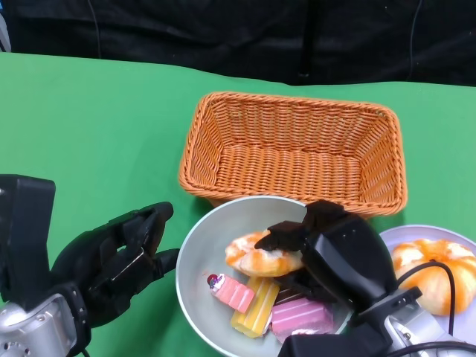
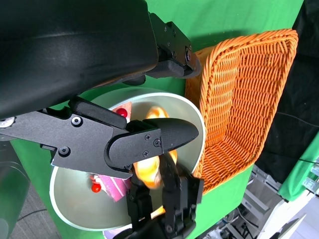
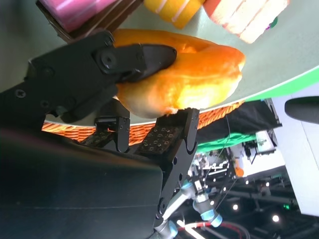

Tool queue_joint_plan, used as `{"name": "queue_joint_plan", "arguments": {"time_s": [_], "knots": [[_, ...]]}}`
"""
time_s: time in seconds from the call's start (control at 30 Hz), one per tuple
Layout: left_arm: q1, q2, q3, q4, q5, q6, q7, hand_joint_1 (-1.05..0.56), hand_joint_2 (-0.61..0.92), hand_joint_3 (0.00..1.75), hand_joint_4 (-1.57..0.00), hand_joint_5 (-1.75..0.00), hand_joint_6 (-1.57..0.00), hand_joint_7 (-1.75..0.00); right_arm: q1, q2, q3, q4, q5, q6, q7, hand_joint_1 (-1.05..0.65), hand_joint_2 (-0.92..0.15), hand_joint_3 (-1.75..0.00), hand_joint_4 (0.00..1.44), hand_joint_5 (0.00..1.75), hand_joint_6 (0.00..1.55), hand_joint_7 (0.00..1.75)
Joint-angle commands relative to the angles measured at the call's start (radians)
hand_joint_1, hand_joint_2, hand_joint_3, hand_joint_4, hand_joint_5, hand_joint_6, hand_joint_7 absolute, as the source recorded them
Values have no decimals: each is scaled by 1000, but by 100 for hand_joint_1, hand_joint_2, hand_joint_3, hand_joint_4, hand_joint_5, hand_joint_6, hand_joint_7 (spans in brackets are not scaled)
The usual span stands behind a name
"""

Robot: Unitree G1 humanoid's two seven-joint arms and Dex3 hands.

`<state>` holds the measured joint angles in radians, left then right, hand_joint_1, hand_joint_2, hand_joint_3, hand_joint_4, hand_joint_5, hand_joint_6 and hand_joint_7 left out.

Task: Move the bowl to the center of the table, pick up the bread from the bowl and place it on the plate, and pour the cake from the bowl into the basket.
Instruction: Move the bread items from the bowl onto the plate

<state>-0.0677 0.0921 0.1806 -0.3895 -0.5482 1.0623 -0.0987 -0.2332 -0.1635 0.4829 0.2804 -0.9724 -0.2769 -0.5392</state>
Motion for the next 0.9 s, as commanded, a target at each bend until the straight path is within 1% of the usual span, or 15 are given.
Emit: {"name": "queue_joint_plan", "arguments": {"time_s": [0.03, 0.1, 0.2, 0.23, 0.27, 0.33, 0.4, 0.43, 0.5, 0.6, 0.63, 0.83, 0.87, 0.9], "knots": [[-4, 13, -1, -8, 14, 0, 14, -58, 92, 59, 0, -73, -31, -2, 15, -3, -6, -89, 20, -38, -59, -17, -38, -120, 98, 174, 77, 171], [-6, 15, -2, -4, 15, -2, 10, -58, 92, 59, 0, -72, -31, -2, 24, -3, -13, -128, 32, -56, -69, -17, -32, -129, 98, 174, 77, 174], [-9, 19, -2, 4, 14, -7, 3, -57, 92, 60, 0, -70, -31, -2, 28, -4, -18, -156, 34, -69, -86, -17, -30, -133, 98, 175, 77, 175], [-12, 23, -3, 12, 14, -12, -3, -57, 92, 60, 0, -70, -29, -1, 32, -8, -26, -198, 35, -77, -88, -19, -26, -142, 100, 175, 78, 175], [-14, 26, -3, 18, 14, -16, -8, -57, 92, 61, 0, -70, -28, 0, 35, -10, -33, -229, 36, -82, -88, -22, -24, -147, 100, 175, 78, 175], [-17, 29, -5, 33, 14, -26, -16, -57, 92, 61, 0, -74, -29, -1, 57, -21, -53, -326, 49, -79, -46, -23, -22, -152, 100, 175, 78, 175], [-20, 32, -7, 43, 14, -33, -19, -57, 92, 61, 0, -76, -29, -1, 76, -28, -68, -394, 62, -76, -9, -23, -21, -154, 100, 175, 77, 175], [-21, 33, -8, 46, 15, -35, -20, -57, 92, 62, 0, -76, -29, -1, 85, -31, -76, -423, 70, -79, 7, -25, -19, -158, 100, 175, 78, 175], [-22, 34, -9, 51, 16, -38, -21, -57, 92, 62, 0, -76, -30, -1, 95, -33, -87, -456, 80, -82, 29, -25, -17, -161, 101, 175, 78, 175], [-24, 27, 2, 50, 11, -27, -6, -57, 92, 59, 0, -76, -32, -2, 122, -47, -111, -519, 94, -97, 59, -29, -15, -165, 103, 175, 83, 166], [-24, 26, 6, 50, 7, -24, -5, -56, 92, 59, 0, -75, -31, -1, 131, -51, -118, -538, 97, -101, 67, -30, -13, -167, 103, 175, 84, 163], [-24, 24, 11, 49, 3, -21, -7, -56, 92, 59, 0, -73, -30, -1, 147, -44, -136, -559, 97, -112, 91, -31, -11, -169, 103, 175, 85, 160], [-20, 28, 8, 44, 2, -22, -13, -56, 92, 59, 0, -73, -30, -1, 191, -66, -169, -599, 123, -118, 103, -31, -11, -170, 103, 175, 85, 160], [-17, 30, 6, 41, 1, -23, -17, -56, 92, 61, 0, -72, -30, -1, 225, -83, -195, -630, 143, -124, 115, -28, -7, -172, 101, 175, 84, 162]]}}
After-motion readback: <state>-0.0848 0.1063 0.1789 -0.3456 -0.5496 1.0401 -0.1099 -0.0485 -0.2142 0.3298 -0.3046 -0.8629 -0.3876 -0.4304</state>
